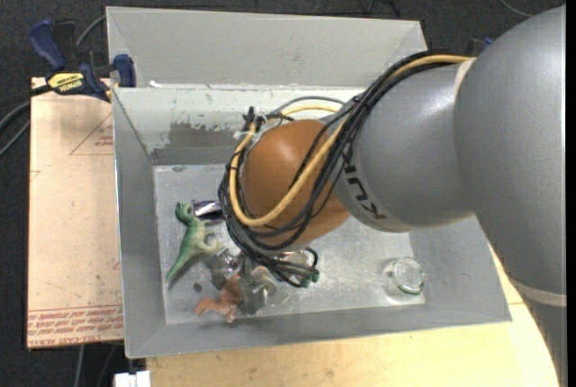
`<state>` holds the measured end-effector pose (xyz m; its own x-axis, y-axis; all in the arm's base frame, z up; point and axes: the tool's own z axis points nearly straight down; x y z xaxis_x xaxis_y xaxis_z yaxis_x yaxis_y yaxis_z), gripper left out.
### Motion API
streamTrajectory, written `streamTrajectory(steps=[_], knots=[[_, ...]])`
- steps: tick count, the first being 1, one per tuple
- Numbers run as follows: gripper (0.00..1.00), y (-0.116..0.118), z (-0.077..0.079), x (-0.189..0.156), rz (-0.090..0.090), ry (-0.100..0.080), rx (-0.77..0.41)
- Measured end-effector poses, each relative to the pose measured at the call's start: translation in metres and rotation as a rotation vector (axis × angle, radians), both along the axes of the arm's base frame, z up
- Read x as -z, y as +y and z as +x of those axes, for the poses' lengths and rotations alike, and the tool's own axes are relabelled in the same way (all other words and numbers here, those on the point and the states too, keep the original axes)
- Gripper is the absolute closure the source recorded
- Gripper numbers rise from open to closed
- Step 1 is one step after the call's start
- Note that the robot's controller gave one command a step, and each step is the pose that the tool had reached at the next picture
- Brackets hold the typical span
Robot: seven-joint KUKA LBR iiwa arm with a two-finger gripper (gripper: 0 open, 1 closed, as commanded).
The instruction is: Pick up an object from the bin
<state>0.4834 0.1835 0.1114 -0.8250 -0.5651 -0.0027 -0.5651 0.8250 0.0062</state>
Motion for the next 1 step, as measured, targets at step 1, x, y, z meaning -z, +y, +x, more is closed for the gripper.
streamTrajectory(steps=[1], knots=[[1.0,0.0003,0.0003,-0.0232,0.001,-0.001,0.0]])
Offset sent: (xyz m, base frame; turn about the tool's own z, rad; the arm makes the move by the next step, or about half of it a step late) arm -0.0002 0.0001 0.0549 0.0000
